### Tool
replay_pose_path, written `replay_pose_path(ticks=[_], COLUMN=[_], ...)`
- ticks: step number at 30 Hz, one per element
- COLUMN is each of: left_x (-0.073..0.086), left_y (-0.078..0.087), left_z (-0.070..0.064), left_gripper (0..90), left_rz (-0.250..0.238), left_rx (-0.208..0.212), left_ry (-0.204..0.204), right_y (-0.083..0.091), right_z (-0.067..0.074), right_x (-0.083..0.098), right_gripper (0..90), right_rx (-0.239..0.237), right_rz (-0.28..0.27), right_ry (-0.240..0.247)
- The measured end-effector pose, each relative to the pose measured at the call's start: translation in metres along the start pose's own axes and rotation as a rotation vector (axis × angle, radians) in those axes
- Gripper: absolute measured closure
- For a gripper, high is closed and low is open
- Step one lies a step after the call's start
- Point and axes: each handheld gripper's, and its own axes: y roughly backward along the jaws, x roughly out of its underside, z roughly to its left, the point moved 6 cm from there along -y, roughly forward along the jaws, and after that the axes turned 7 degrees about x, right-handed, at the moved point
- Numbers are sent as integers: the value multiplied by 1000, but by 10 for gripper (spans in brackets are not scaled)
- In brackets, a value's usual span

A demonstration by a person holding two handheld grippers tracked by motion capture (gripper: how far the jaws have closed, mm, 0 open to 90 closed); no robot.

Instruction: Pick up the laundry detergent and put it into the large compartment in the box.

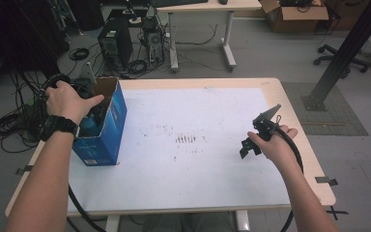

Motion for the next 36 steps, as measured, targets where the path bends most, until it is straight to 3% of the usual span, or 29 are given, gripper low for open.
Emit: replay_pose_path(ticks=[12, 16, 19, 23, 24, 36], left_x=[-1, -2, -2, -1, -1, -3], left_y=[50, 67, 70, 77, 77, 61], left_z=[-13, -27, -32, -53, -53, -121], left_gripper=[318, 308, 299, 283, 278, 219], left_rz=[-55, -76, -80, -88, -88, -73], left_rx=[-51, -53, -48, -37, -37, 3], left_ry=[-43, -63, -70, -95, -95, -188], right_y=[7, 9, 11, 12, 12, 18], right_z=[2, 2, 1, 1, 2, 6], right_x=[1, 2, 3, 5, 5, 7], right_gripper=[38, 38, 38, 38, 38, 38], right_rx=[-4, -1, -2, -3, -3, -8], right_rz=[-13, -16, -17, -19, -18, -30], right_ry=[-2, -1, -3, 0, -3, 15])
